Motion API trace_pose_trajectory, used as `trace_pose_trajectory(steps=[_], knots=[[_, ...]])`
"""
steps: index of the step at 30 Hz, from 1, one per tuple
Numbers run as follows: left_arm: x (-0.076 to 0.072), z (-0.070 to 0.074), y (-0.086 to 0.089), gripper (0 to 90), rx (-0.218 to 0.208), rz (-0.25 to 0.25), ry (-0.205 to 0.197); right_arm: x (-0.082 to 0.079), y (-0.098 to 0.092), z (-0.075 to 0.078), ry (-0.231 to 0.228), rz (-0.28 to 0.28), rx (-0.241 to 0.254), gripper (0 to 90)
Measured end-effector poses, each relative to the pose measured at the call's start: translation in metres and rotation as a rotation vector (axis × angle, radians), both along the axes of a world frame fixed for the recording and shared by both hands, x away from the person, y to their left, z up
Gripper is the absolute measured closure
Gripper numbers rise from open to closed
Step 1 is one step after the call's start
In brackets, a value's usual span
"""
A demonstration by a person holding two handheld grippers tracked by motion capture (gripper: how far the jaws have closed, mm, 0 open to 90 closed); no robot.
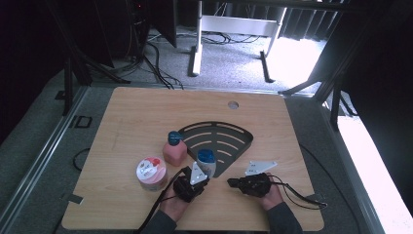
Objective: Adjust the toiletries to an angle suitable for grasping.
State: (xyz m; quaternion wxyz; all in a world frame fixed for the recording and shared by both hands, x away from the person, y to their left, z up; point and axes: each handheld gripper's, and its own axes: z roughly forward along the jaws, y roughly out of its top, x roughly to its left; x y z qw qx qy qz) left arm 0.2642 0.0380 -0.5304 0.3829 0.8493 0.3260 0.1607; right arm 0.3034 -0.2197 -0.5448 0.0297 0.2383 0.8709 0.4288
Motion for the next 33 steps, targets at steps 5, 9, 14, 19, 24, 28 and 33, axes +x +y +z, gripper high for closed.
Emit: trace_pose_trajectory(steps=[5,9,14,19,24,28,33], knots=[[0.004,-0.001,0.005,87.0,0.002,0.030,0.004,-0.001,-0.008,0.000,0.001,-0.018,-0.004,87.4],[0.007,-0.001,0.008,87.0,0.003,0.055,0.009,-0.001,-0.011,-0.001,0.002,-0.027,-0.003,87.2],[0.008,-0.001,0.009,86.4,-0.002,0.070,0.013,0.000,-0.011,-0.002,0.004,-0.029,-0.005,87.1],[0.004,0.008,-0.003,85.7,-0.020,0.012,-0.015,0.000,-0.011,-0.003,0.007,-0.030,-0.007,86.8],[0.005,0.018,-0.022,85.9,-0.020,-0.013,-0.044,0.000,-0.011,-0.003,0.006,-0.030,-0.006,86.6],[0.007,0.021,-0.034,87.7,-0.011,-0.016,-0.067,0.000,-0.012,-0.004,0.009,-0.033,-0.003,86.4],[0.012,0.019,-0.040,89.4,-0.014,-0.002,-0.064,0.000,-0.012,-0.004,0.010,-0.033,-0.004,86.2]])
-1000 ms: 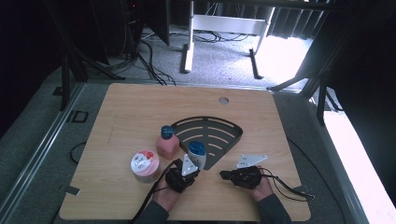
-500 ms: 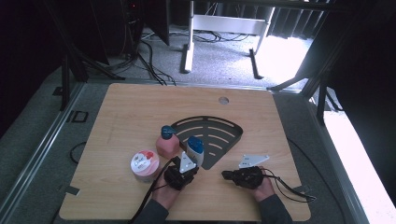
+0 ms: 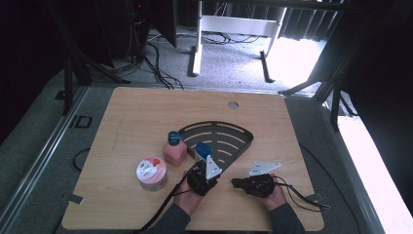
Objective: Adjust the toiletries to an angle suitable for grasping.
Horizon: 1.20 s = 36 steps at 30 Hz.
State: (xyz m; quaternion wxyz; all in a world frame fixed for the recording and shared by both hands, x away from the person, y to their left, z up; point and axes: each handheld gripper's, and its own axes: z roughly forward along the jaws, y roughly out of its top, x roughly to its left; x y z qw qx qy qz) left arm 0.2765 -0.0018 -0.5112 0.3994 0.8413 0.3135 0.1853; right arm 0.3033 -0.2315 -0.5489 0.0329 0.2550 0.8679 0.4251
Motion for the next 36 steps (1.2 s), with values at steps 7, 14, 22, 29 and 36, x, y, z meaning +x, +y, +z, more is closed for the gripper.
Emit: trace_pose_trajectory(steps=[7,14,22,29,36], knots=[[0.005,-0.001,0.000,89.6,0.004,0.022,0.005,0.000,0.001,-0.001,0.002,0.000,-0.007,86.1],[0.008,-0.002,0.005,89.9,0.015,0.036,0.005,0.001,0.000,-0.002,0.004,0.000,-0.006,86.1],[0.013,-0.004,0.014,89.8,0.000,0.098,0.020,0.001,0.000,-0.002,0.006,-0.001,-0.006,85.8],[0.014,-0.006,0.025,89.7,-0.004,0.133,0.032,0.001,0.000,-0.003,0.009,-0.001,-0.008,85.6],[0.013,-0.006,0.038,89.7,-0.017,0.189,0.042,0.001,0.000,-0.003,0.009,0.000,-0.010,85.5]])
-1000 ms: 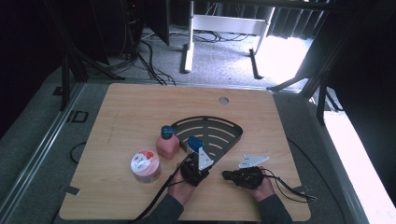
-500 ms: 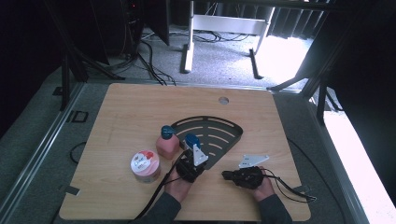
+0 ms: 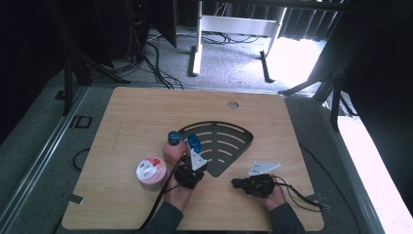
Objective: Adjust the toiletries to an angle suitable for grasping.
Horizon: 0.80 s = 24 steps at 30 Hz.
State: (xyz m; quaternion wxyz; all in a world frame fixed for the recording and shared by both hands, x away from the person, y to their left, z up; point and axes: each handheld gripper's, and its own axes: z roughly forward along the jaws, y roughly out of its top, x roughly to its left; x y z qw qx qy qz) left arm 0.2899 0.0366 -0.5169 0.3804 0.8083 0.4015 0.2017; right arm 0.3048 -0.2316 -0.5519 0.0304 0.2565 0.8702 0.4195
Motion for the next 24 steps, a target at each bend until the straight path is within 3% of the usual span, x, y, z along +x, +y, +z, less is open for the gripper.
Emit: trace_pose_trajectory(steps=[11,18,24], knots=[[0.003,-0.002,0.018,89.6,-0.007,0.071,0.013,0.001,0.001,-0.001,0.004,0.002,-0.004,85.2],[-0.001,-0.001,0.025,89.1,-0.013,0.062,0.018,0.000,0.000,-0.001,0.002,0.001,-0.006,84.7],[-0.015,0.011,0.046,85.1,-0.036,0.028,-0.009,0.000,0.000,0.000,-0.003,-0.009,-0.009,83.7]])
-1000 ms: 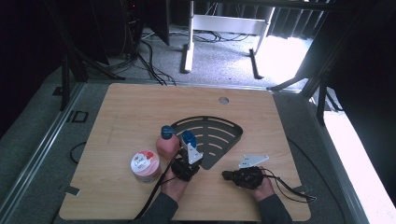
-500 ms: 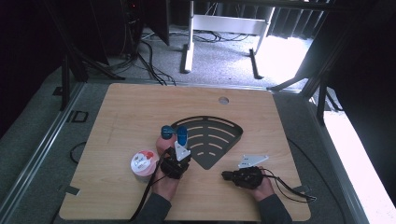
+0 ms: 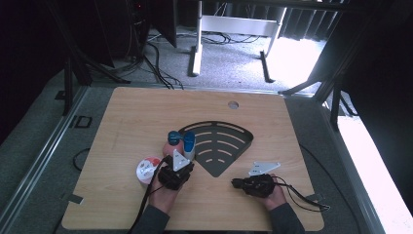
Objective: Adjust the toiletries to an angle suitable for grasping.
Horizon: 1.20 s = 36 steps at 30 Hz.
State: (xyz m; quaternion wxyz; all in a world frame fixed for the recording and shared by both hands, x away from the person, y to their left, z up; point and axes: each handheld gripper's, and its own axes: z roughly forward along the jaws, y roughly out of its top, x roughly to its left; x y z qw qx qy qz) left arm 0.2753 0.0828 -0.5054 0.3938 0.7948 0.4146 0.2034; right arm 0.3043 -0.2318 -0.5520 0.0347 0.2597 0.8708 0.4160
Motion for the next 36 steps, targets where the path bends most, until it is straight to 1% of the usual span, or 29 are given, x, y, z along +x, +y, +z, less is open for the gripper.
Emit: trace_pose_trajectory(steps=[2,5,8,10,13,14,17,18,22,25,27,29,32,34,36], knots=[[-0.003,0.006,0.011,84.0,-0.008,-0.001,-0.010,0.000,0.000,0.000,-0.005,-0.004,-0.008,83.6],[-0.005,0.015,0.031,82.0,0.000,0.024,-0.029,-0.001,-0.001,0.000,-0.008,-0.012,-0.013,82.6],[-0.006,0.021,0.054,78.0,0.025,0.066,-0.045,-0.003,-0.001,0.000,-0.018,-0.016,-0.035,81.9],[-0.006,0.021,0.071,75.5,0.026,0.086,-0.044,-0.004,-0.002,-0.002,-0.018,-0.018,-0.046,81.6],[-0.006,0.019,0.094,75.0,0.025,0.126,-0.030,-0.003,-0.004,-0.003,-0.013,-0.029,-0.050,81.5],[-0.006,0.018,0.101,75.4,0.017,0.140,-0.025,-0.003,-0.005,-0.003,-0.010,-0.033,-0.050,81.6],[-0.006,0.016,0.117,78.4,-0.009,0.162,-0.009,-0.002,-0.007,-0.003,-0.012,-0.036,-0.049,81.5],[-0.006,0.015,0.121,80.0,-0.017,0.164,-0.003,-0.002,-0.007,-0.003,-0.013,-0.038,-0.046,81.5],[-0.004,0.009,0.131,84.6,-0.004,0.199,0.012,-0.001,-0.008,-0.003,-0.012,-0.040,-0.045,81.2],[-0.003,0.007,0.137,88.0,-0.026,0.208,0.020,-0.001,-0.008,-0.004,-0.011,-0.040,-0.042,81.1],[-0.003,0.007,0.138,88.5,-0.010,0.213,0.027,-0.001,-0.008,-0.004,-0.009,-0.040,-0.041,81.1],[-0.003,0.006,0.139,88.6,-0.022,0.208,0.030,-0.001,-0.008,-0.004,-0.008,-0.041,-0.041,81.0],[-0.003,0.006,0.139,88.6,-0.019,0.207,0.030,-0.001,-0.009,-0.004,-0.009,-0.042,-0.039,80.9],[-0.002,0.006,0.140,88.2,-0.036,0.206,0.036,-0.001,-0.009,-0.004,-0.008,-0.042,-0.038,80.8],[-0.003,0.005,0.141,87.8,-0.036,0.205,0.034,-0.001,-0.009,-0.004,-0.008,-0.042,-0.037,80.9]])
